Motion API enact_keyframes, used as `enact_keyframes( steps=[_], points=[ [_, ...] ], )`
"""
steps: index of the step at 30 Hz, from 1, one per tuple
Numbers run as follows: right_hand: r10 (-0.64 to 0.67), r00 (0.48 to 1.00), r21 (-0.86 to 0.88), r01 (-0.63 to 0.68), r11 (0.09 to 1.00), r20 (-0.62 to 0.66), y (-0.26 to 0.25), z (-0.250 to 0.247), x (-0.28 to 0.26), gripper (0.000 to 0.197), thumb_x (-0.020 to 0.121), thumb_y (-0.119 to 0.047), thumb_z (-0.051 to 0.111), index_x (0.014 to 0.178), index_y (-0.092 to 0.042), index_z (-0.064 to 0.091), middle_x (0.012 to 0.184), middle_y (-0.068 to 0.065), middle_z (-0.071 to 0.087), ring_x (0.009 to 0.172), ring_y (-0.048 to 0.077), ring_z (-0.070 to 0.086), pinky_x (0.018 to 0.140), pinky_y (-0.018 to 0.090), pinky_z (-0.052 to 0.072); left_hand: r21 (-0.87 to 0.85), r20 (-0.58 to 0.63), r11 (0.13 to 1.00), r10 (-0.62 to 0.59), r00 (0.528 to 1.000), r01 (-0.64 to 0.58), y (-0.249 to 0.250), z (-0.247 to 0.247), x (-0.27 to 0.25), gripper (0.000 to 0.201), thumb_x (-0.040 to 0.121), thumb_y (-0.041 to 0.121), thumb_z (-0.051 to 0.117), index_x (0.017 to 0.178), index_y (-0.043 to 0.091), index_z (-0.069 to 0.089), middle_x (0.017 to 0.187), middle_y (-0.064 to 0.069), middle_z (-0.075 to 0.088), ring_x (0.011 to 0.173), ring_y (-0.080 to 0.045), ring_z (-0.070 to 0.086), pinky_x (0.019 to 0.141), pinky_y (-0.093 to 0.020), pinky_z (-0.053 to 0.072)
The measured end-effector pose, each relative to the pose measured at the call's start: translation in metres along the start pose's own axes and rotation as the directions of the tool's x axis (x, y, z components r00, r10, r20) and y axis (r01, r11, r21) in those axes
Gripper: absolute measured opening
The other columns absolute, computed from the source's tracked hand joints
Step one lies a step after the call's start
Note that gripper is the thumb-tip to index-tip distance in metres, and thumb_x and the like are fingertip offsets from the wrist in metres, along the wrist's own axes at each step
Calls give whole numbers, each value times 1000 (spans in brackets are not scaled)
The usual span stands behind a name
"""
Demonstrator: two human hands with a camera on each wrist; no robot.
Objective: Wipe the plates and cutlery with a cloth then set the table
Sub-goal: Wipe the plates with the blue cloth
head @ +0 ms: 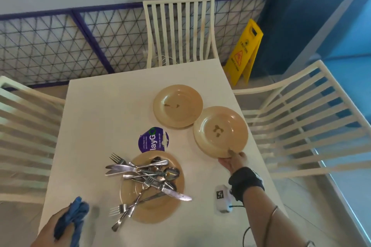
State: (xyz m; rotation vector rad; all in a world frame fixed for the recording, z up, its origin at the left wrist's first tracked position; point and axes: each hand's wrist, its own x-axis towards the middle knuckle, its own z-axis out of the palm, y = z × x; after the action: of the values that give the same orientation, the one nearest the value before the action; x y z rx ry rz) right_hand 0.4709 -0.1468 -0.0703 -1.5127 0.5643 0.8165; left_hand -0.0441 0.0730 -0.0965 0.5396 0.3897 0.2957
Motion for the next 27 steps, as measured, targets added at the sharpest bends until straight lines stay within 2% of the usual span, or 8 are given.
enact_keyframes(
  steps=[2,4,6,7,8,13,21,27],
  points=[
    [5,1000,37,-6,999,16,-5,-5,4,27,98,0,52,123,-10,46,104,23,64,83,36,69,58,40,62,180,-103,981,-56,993,74,10,82,19,43,106,53,4,86,29,33,75,7,31,55,-3,30,66,-20,31],
    [13,999,50,-16,999,49,-8,-15,4,30,99,1,48,122,-18,45,101,21,64,87,37,69,68,46,60,354,-345,903,-115,932,242,15,161,23,41,106,57,18,88,36,48,75,9,45,63,4,47,76,-10,38],
    [21,993,56,-28,998,119,-9,-31,3,35,99,2,48,125,-22,43,109,25,61,96,42,68,77,51,58,740,-484,621,225,846,258,15,210,46,8,102,36,54,105,37,62,90,18,64,82,21,57,83,2,39],
    [27,987,54,-36,998,156,-9,-39,1,38,99,2,49,126,-24,42,115,27,59,99,44,67,80,52,58,836,-521,444,453,724,324,5,233,67,23,95,22,68,111,37,64,98,17,68,87,23,58,82,4,39],
    [32,982,43,-41,998,188,-10,-48,-2,40,98,2,50,128,-24,42,120,27,57,102,45,65,80,52,58,901,-432,244,571,699,358,-9,251,86,36,89,13,73,114,38,64,104,14,69,91,17,62,81,1,42],
    [24,936,81,-56,995,352,-22,-88,-35,48,96,6,48,135,-23,42,129,19,54,106,46,63,75,49,59,987,-72,-101,423,903,125,-69,334,205,38,93,30,68,129,39,59,119,14,64,108,-9,56,92,-28,48],
    [-163,845,105,128,986,509,-51,-118,-69,64,90,16,40,133,-31,49,112,20,69,81,34,67,69,53,58,791,268,-586,75,960,-175,-182,403,281,40,100,37,40,138,35,52,137,8,59,125,-27,52,104,-48,45],
    [-185,770,59,188,980,610,-60,-136,-79,73,93,13,42,137,-46,47,126,5,67,108,38,67,74,68,55,660,261,-740,63,963,-130,-153,376,244,45,85,32,63,129,36,57,141,12,60,123,-32,55,89,-48,47]
  ],
)
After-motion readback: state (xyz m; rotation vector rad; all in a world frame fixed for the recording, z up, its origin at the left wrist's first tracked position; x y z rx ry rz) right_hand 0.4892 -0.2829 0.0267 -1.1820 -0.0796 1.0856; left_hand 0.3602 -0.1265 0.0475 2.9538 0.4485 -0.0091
